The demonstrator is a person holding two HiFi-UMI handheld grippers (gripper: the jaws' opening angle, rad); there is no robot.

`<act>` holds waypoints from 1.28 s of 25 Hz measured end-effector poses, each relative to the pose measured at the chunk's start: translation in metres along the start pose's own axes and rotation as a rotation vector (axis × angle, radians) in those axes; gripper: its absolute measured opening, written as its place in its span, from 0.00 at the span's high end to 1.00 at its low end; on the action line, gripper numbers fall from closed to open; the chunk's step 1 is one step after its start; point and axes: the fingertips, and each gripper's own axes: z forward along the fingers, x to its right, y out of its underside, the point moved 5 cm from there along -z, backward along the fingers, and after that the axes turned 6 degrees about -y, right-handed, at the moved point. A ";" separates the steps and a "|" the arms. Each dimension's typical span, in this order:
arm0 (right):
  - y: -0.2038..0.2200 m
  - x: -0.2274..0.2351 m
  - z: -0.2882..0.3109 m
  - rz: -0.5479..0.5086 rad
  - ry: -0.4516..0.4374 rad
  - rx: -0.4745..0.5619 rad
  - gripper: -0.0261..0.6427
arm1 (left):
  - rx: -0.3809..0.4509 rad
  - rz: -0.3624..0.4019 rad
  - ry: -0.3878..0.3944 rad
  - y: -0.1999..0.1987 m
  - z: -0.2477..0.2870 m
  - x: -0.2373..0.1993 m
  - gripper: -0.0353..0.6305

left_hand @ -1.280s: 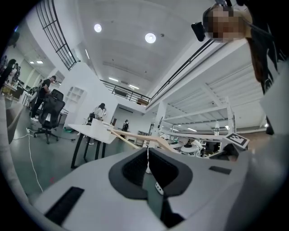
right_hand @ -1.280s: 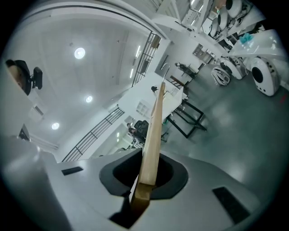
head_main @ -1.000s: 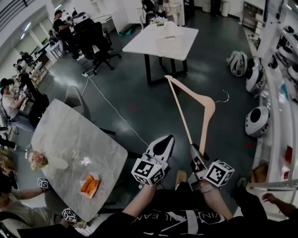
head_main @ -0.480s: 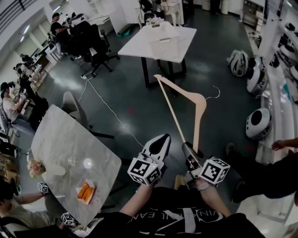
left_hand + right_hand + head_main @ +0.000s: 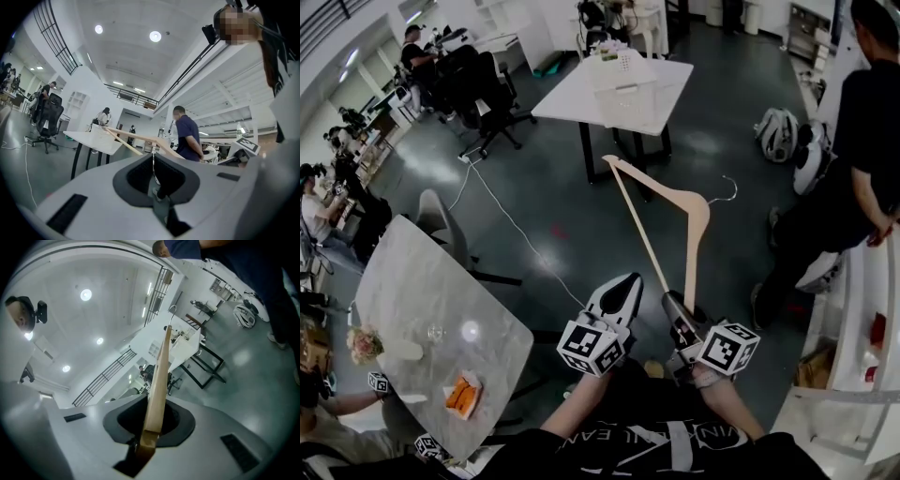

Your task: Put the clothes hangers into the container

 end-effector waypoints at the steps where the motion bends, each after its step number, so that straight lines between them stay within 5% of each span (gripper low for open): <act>1: 0.000 0.001 0.000 0.000 0.002 -0.004 0.88 | -0.002 -0.001 -0.003 0.001 0.001 -0.001 0.92; 15: -0.020 0.025 0.026 -0.007 0.009 -0.003 0.88 | 0.004 0.012 -0.012 0.001 0.037 -0.019 0.92; 32: -0.082 0.059 0.126 -0.041 0.033 -0.032 0.88 | 0.036 -0.036 -0.017 -0.034 0.134 -0.107 0.92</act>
